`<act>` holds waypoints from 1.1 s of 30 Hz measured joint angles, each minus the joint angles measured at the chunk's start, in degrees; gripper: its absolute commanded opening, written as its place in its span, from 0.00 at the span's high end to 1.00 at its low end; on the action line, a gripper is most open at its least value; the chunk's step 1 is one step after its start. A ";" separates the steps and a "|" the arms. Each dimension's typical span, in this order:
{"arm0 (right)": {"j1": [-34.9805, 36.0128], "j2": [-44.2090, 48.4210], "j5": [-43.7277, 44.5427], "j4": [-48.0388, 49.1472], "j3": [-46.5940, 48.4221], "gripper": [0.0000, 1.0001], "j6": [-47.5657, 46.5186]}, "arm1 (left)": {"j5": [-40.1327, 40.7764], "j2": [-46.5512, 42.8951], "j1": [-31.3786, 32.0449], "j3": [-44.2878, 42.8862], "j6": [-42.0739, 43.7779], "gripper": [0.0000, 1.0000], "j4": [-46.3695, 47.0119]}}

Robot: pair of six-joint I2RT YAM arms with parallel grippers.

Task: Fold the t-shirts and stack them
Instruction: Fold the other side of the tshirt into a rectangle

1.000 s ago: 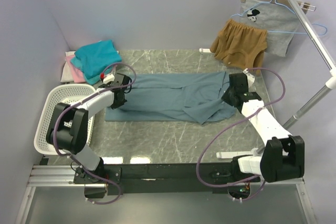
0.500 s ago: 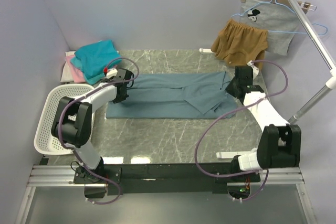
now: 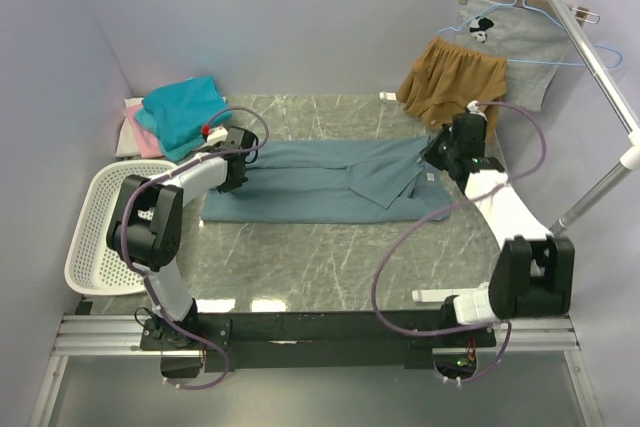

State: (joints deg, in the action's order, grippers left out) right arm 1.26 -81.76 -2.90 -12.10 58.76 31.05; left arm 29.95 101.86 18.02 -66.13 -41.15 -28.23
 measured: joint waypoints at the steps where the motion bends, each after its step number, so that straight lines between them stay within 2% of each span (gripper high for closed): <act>1: 0.00 2.51 -0.20 -0.15 -0.98 1.00 0.22 | 0.02 0.04 0.00 0.00 0.00 0.99 0.00; 10: 0.68 28.41 1.70 -8.74 -9.03 1.00 2.69 | 0.00 0.15 -0.04 0.00 0.02 0.99 0.39; 16: 1.25 37.24 1.68 -14.51 -14.56 1.00 3.91 | -0.15 0.15 -0.04 0.00 0.07 0.99 0.94; 22: 1.22 32.33 3.89 -14.08 -14.84 1.00 3.80 | -0.15 0.15 -0.04 0.00 0.11 0.99 0.98; 29: 1.22 17.73 6.54 -9.46 -10.34 1.00 2.01 | 0.39 1.77 -0.04 -1.64 0.17 0.98 0.44; 32: 1.22 9.64 6.73 -6.56 -5.77 1.00 1.09 | 0.92 2.89 -0.04 -3.06 0.15 0.88 0.13; 33: 1.22 7.06 6.71 -5.46 -4.35 1.00 0.92 | 1.07 3.15 -0.04 -3.50 0.13 0.71 0.04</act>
State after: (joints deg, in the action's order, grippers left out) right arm 2.48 -74.70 3.81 -17.56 54.41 31.97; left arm 31.03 105.01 17.98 -69.63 -41.01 -28.18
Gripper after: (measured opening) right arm 0.008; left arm 0.079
